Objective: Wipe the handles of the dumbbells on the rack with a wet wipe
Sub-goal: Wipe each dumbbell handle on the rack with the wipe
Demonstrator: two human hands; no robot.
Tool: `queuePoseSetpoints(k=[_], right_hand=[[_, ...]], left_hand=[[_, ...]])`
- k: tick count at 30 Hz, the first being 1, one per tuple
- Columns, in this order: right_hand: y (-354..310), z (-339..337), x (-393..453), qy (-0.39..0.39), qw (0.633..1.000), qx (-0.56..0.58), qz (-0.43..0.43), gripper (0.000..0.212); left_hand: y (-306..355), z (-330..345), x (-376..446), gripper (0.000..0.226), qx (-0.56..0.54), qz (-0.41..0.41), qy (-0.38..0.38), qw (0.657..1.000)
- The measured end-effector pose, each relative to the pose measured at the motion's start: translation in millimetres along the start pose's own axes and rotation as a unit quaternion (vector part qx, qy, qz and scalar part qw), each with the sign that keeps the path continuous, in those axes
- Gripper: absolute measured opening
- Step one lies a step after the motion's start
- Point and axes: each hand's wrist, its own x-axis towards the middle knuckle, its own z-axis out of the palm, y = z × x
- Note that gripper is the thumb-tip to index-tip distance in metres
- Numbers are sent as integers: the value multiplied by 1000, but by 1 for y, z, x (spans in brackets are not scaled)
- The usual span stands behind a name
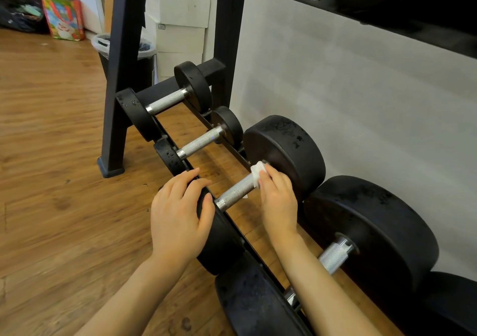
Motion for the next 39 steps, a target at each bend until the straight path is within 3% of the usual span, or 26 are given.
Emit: queuePoseSetpoints(k=[7, 11, 15, 18, 24, 29, 34, 39], right_hand=[[-4, 0, -3, 13, 999, -9, -48, 50], [0, -3, -2, 21, 1000, -6, 0, 53], [0, 0, -6, 9, 999, -6, -35, 55], [7, -2, -5, 8, 1000, 14, -8, 54], [5, 2, -8, 6, 998, 28, -55, 41], [8, 1, -5, 29, 998, 51, 4, 41], [2, 6, -9, 16, 994, 59, -88, 23], [8, 1, -5, 52, 997, 53, 12, 35]], left_hand=[[1, 0, 0, 38, 3, 0, 1, 1000], [0, 0, 0, 38, 1, 1, 2, 1000], [0, 0, 0, 39, 2, 0, 1, 1000], [0, 0, -1, 39, 1, -1, 1, 1000], [0, 0, 0, 38, 1, 1, 1, 1000], [0, 0, 0, 38, -5, 0, -2, 1000], [0, 0, 0, 38, -2, -2, 0, 1000], [1, 0, 0, 39, -5, 1, 2, 1000]])
